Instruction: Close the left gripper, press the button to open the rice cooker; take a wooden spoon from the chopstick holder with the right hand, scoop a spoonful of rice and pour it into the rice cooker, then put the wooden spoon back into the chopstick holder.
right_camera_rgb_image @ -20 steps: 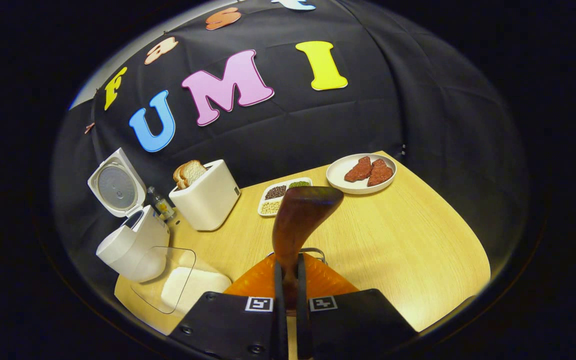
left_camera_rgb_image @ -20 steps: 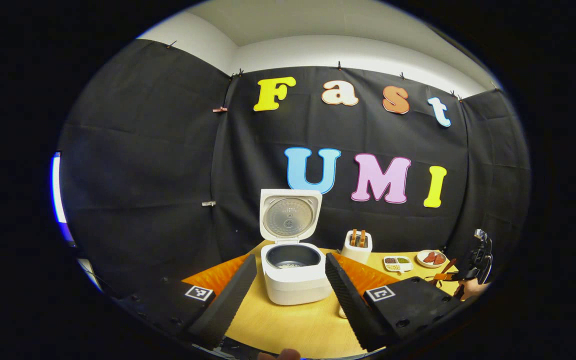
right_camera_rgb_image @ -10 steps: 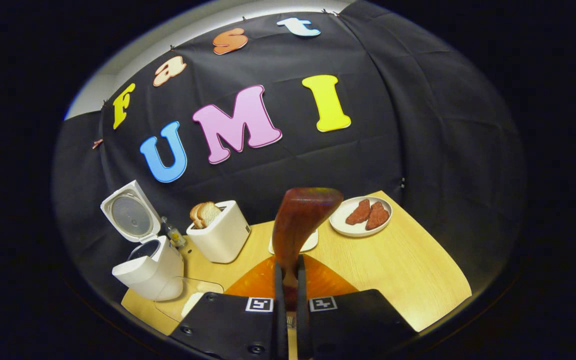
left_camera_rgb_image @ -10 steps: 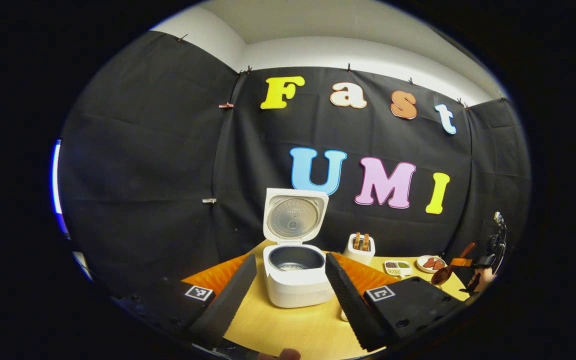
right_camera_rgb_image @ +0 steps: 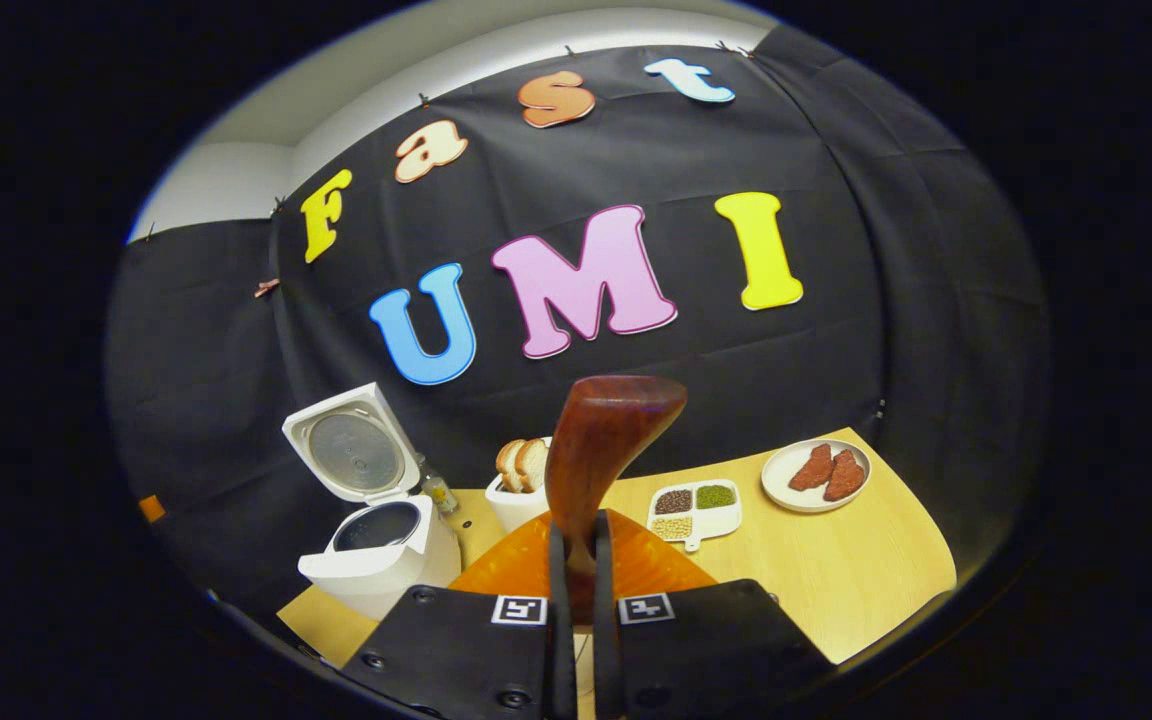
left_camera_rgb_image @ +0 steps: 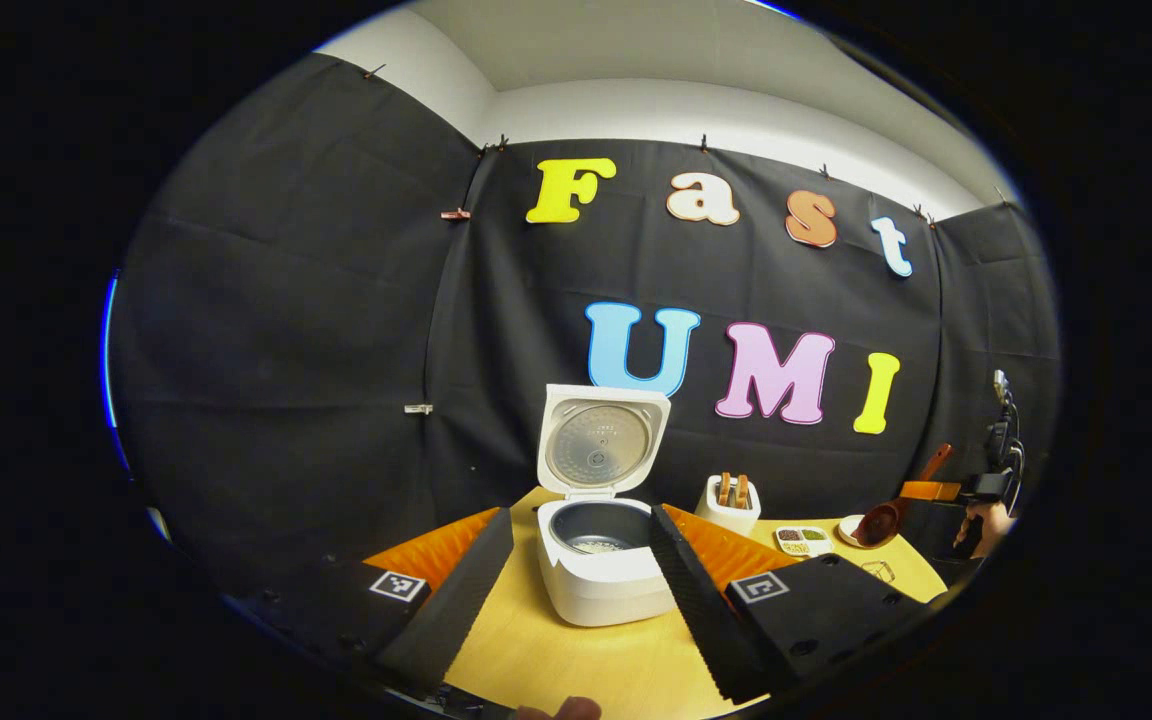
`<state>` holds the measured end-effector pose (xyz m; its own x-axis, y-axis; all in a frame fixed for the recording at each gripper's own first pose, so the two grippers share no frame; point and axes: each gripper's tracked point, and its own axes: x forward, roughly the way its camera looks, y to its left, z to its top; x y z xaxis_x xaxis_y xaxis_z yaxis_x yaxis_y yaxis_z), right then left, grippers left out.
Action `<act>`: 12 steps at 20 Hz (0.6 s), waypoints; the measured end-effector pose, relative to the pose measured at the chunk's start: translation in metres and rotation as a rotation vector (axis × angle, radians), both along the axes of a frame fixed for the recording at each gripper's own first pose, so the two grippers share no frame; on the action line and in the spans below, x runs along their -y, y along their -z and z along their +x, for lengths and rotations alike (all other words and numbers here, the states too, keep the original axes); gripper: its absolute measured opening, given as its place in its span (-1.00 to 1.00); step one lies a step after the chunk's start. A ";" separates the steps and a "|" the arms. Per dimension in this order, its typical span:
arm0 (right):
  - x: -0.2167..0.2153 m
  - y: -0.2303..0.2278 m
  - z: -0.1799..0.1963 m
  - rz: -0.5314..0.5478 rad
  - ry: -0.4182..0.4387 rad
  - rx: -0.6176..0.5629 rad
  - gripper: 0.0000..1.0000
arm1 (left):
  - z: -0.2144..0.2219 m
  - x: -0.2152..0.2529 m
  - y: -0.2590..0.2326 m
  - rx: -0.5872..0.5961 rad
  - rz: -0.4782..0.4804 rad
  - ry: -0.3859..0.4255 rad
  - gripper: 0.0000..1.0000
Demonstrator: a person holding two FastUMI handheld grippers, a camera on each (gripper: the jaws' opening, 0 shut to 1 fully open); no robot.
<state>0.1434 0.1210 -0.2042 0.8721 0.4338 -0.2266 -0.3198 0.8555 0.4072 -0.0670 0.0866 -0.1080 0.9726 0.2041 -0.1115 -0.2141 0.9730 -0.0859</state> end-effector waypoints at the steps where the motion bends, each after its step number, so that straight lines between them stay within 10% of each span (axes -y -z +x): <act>1: -0.016 0.004 -0.004 -0.011 -0.024 -0.006 -0.77 | 0.001 -0.005 0.002 -0.002 0.009 0.001 0.90; 12: -0.099 0.101 -0.023 -0.279 -0.100 -0.090 -0.77 | 0.009 -0.032 0.017 -0.034 0.017 0.034 0.90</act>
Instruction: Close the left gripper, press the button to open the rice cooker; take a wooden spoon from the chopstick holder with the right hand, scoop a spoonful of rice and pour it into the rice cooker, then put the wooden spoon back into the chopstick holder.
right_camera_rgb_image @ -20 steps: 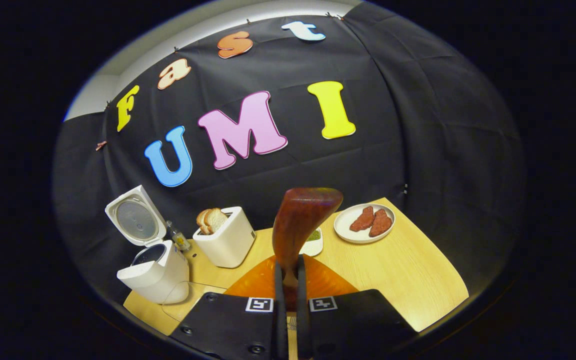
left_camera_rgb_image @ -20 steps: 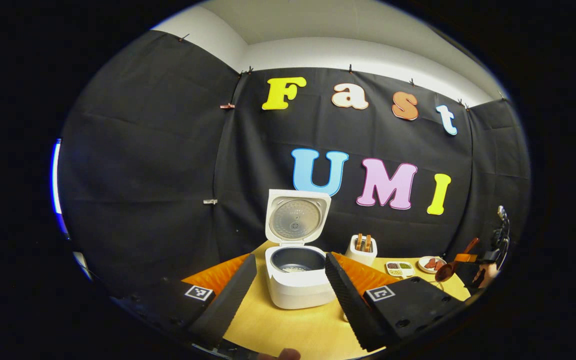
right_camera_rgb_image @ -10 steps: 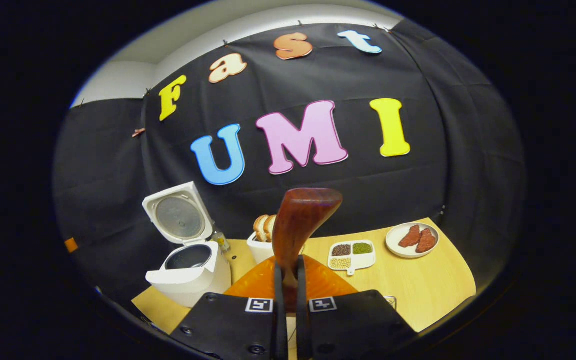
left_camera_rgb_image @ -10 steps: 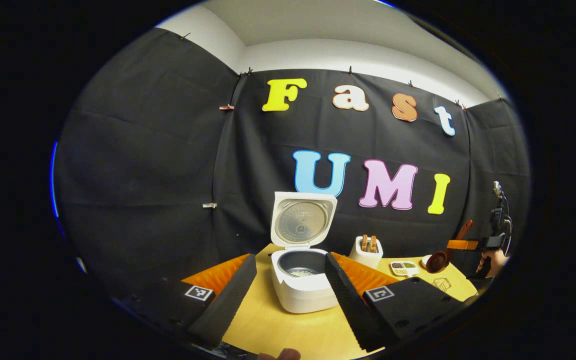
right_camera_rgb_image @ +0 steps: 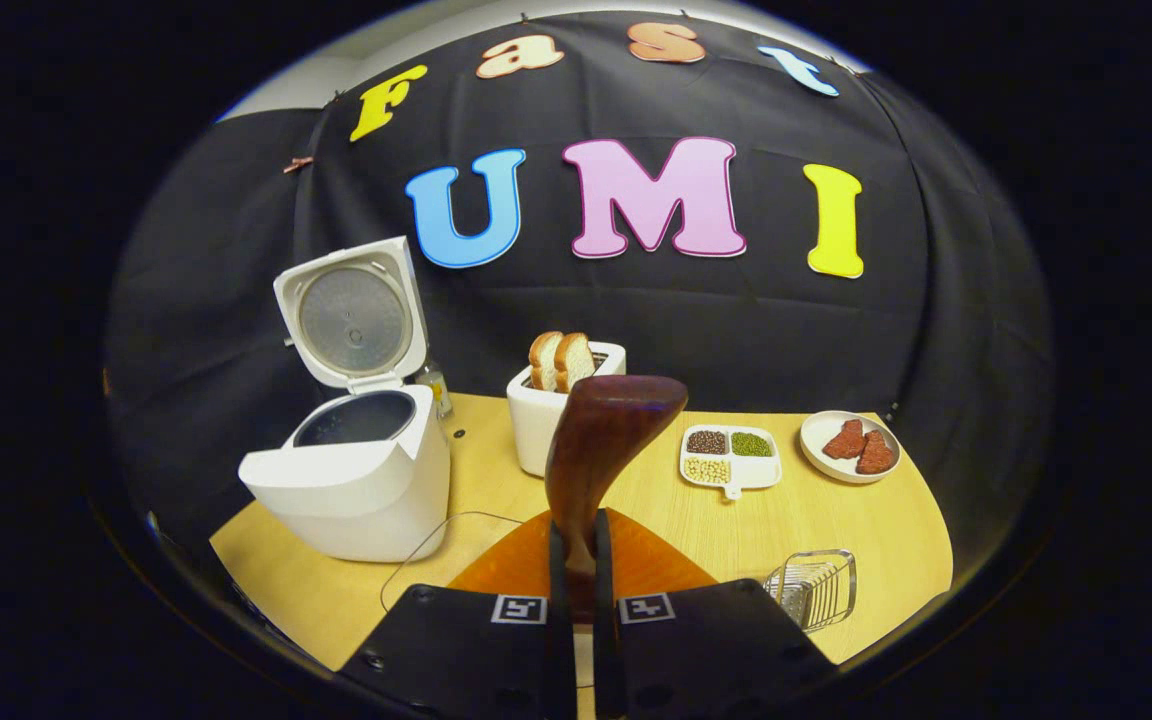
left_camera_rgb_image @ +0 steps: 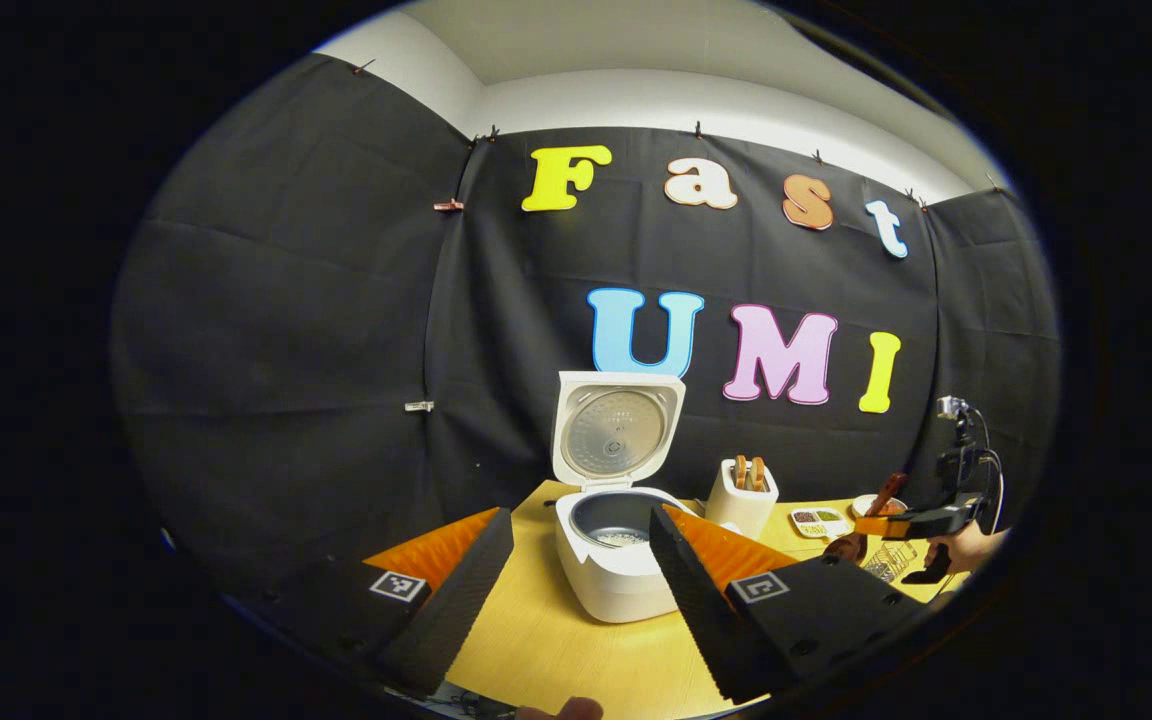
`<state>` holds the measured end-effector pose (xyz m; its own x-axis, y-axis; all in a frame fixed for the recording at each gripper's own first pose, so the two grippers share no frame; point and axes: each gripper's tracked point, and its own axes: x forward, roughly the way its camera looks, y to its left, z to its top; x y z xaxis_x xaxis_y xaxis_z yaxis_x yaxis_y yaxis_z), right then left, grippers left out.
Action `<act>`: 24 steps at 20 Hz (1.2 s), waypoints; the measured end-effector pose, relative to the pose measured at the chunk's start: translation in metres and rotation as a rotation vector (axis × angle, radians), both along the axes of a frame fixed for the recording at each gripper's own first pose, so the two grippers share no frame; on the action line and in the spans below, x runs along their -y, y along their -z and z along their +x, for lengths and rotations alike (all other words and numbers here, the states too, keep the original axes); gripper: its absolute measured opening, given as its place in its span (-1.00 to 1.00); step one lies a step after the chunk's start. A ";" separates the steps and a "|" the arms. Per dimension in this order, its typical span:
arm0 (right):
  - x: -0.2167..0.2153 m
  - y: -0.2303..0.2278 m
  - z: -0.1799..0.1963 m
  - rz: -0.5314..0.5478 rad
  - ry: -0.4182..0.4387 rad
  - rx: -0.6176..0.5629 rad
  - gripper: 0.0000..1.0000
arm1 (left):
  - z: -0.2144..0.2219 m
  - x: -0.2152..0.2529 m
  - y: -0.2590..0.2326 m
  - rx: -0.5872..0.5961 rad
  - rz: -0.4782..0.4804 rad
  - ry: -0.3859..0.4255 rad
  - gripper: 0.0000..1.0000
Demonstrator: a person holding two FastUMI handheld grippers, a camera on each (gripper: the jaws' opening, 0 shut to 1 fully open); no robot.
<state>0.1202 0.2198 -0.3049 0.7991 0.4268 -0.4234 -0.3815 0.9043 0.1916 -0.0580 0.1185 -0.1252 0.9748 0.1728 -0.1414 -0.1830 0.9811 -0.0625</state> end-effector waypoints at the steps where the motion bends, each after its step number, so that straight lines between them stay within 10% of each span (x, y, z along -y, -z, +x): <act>1: -0.002 0.006 0.000 -0.032 0.000 0.002 -0.77 | 0.002 0.000 0.001 -0.002 -0.004 0.002 0.90; 12: -0.029 0.071 -0.007 -0.306 -0.046 -0.003 -0.77 | -0.005 0.000 0.009 -0.015 -0.038 0.018 0.90; 24: -0.069 0.081 -0.014 0.105 0.138 -0.265 -0.77 | -0.018 -0.006 0.017 -0.031 -0.048 -0.018 0.90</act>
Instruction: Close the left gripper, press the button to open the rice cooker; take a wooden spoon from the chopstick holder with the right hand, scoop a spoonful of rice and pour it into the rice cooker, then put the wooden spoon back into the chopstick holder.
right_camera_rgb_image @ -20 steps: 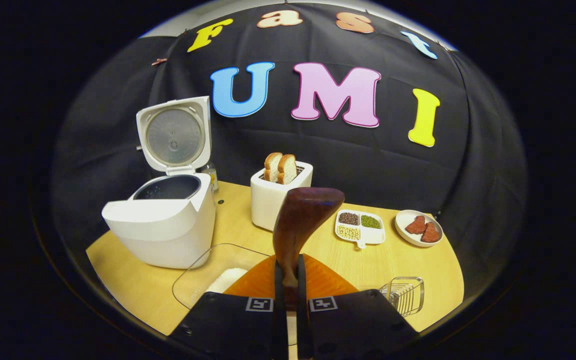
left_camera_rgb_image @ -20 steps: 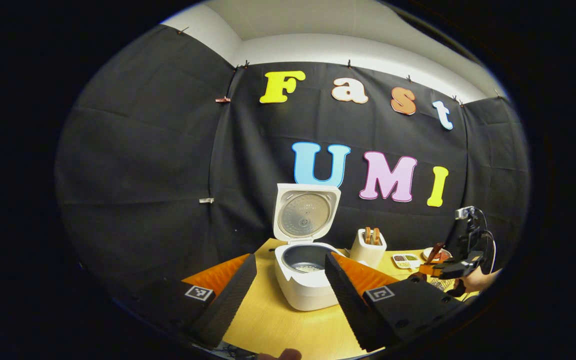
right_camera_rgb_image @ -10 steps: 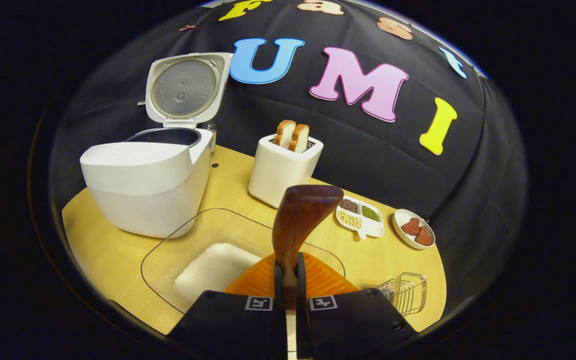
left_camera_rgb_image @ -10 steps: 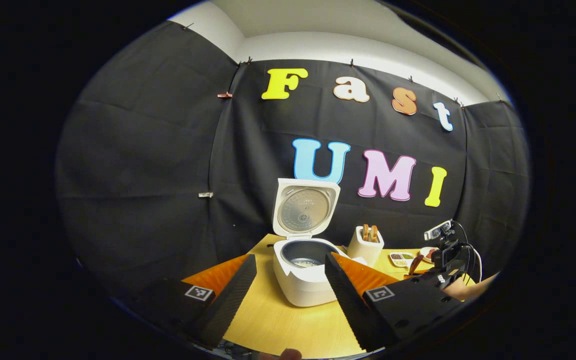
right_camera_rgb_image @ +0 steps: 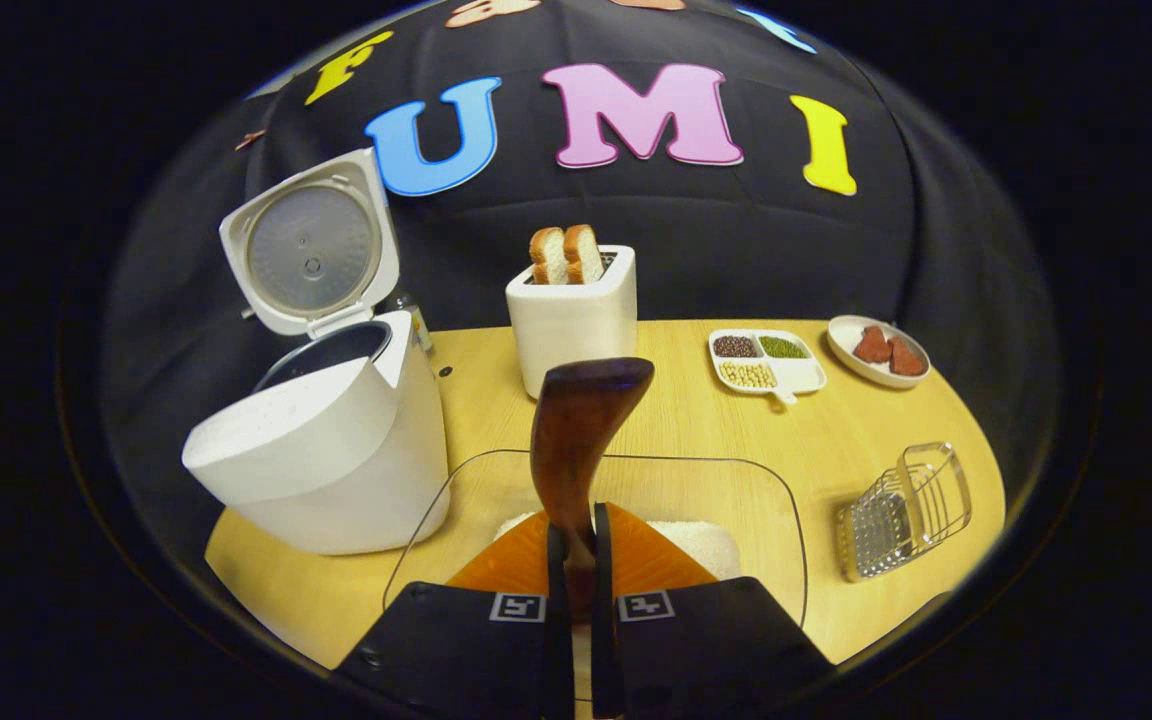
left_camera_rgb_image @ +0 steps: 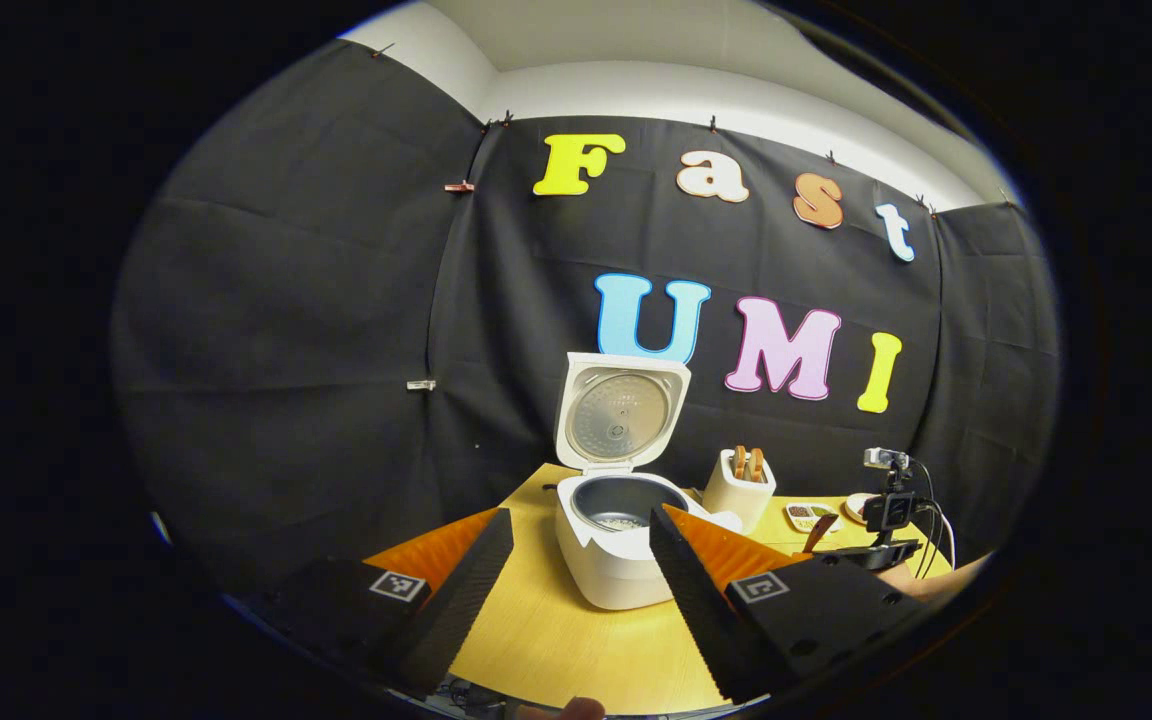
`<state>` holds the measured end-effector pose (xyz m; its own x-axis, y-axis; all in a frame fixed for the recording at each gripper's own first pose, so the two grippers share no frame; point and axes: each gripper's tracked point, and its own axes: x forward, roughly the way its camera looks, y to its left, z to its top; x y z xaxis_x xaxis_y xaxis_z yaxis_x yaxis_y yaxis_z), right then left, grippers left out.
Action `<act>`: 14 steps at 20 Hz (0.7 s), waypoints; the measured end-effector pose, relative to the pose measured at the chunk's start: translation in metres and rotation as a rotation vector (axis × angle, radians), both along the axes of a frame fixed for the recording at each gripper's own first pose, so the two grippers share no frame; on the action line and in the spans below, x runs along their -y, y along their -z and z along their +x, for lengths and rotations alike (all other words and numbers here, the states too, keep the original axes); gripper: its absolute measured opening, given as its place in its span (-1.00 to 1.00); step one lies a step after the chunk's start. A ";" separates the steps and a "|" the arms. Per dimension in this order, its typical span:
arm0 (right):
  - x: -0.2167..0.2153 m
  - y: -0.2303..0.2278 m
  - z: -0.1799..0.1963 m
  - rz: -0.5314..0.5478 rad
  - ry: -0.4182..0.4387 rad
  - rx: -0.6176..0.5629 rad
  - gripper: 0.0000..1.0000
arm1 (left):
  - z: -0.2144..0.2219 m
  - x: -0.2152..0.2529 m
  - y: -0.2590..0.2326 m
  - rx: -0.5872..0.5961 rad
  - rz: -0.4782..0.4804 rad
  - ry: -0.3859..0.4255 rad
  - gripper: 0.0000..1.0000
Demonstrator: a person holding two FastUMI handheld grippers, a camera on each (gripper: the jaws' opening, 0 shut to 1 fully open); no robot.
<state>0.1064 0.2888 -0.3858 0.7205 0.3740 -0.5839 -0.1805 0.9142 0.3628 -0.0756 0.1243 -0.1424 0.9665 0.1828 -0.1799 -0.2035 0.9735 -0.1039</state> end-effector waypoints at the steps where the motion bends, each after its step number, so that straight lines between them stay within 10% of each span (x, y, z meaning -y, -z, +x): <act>1: 0.005 0.002 0.002 0.049 0.031 -0.031 -0.77 | 0.000 0.000 0.002 -0.002 -0.004 -0.003 0.90; 14: 0.044 -0.016 0.004 0.437 0.241 -0.143 -0.77 | 0.002 0.005 -0.003 0.000 -0.005 -0.002 0.90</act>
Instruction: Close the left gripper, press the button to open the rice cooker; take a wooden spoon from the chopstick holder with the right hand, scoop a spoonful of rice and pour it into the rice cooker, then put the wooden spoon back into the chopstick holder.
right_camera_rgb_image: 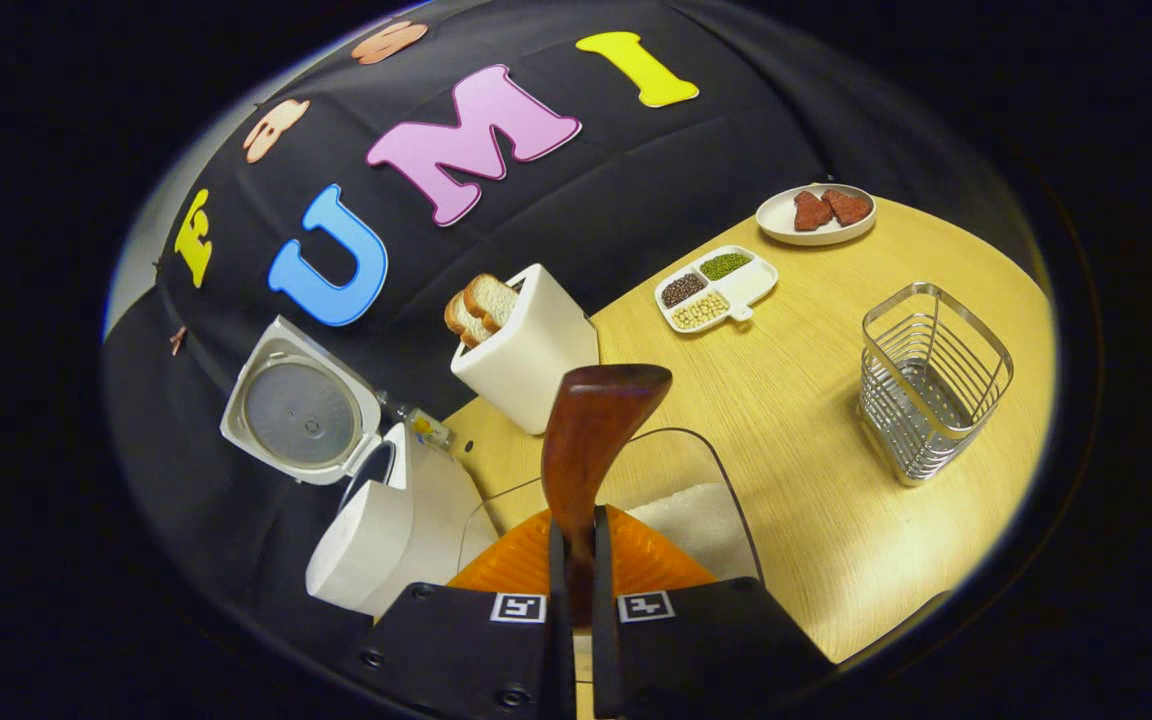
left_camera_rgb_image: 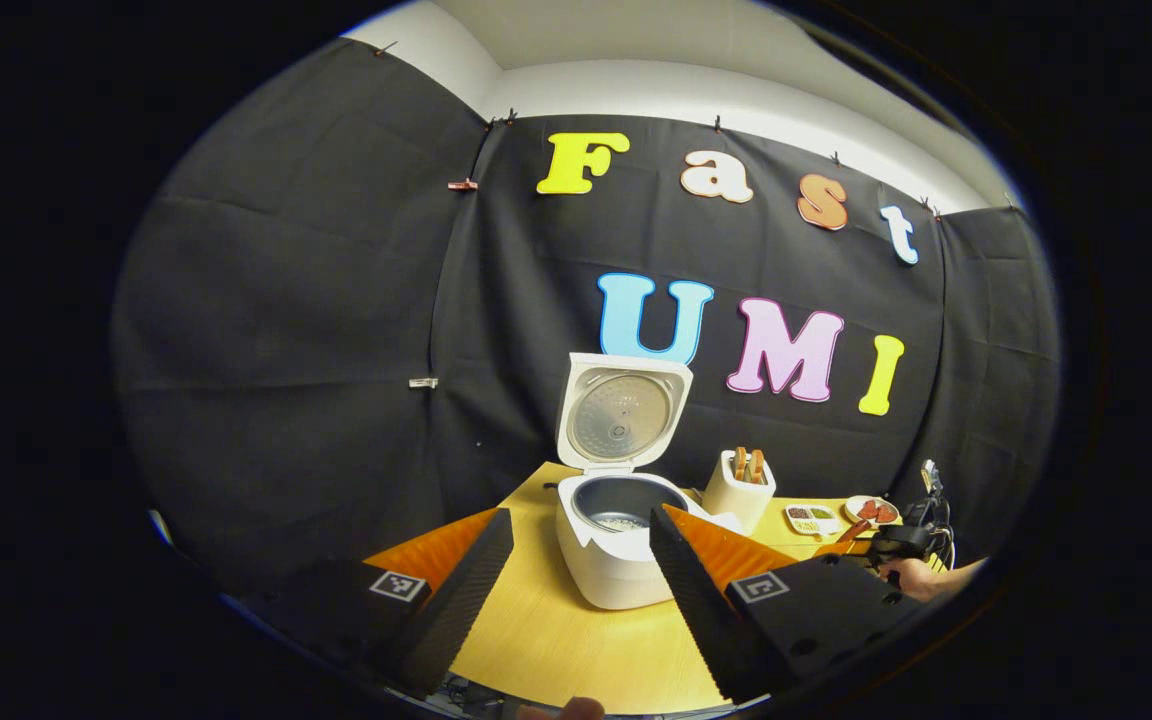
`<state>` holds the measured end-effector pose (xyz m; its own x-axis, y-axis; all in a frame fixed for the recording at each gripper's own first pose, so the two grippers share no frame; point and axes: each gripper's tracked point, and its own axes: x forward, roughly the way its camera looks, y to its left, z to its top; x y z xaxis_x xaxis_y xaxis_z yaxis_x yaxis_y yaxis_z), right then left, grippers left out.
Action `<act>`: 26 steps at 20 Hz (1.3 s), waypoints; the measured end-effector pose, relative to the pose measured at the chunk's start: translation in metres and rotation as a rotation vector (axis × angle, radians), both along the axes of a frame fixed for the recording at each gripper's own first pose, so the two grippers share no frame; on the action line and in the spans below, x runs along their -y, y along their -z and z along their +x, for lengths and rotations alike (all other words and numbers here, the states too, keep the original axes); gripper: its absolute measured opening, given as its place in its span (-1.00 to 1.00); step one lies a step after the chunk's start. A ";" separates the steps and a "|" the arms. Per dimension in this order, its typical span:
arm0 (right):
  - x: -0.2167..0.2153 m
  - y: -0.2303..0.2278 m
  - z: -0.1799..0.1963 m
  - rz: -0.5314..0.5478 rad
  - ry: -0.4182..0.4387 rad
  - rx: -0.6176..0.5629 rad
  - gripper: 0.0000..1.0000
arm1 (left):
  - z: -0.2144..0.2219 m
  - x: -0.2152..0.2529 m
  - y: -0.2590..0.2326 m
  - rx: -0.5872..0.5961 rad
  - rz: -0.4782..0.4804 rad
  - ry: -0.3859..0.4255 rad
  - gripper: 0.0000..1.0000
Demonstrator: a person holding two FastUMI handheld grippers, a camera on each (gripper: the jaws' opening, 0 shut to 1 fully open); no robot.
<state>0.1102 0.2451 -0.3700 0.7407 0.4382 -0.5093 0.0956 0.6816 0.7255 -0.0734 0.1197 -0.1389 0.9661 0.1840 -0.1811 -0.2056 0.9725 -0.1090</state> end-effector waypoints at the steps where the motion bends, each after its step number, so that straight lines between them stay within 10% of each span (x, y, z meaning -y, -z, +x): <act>1: 0.003 -0.003 0.001 0.022 0.014 -0.003 -0.77 | 0.000 0.001 -0.001 0.001 0.000 0.002 0.90; 26: 0.029 -0.073 0.022 0.278 0.138 -0.003 -0.77 | 0.018 0.014 -0.020 0.031 0.006 0.039 0.90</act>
<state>0.1324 0.2162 -0.2968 0.8017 0.4561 -0.3863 0.1761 0.4374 0.8819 -0.0558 0.1054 -0.1186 0.9776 0.1474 -0.1502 -0.1645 0.9803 -0.1090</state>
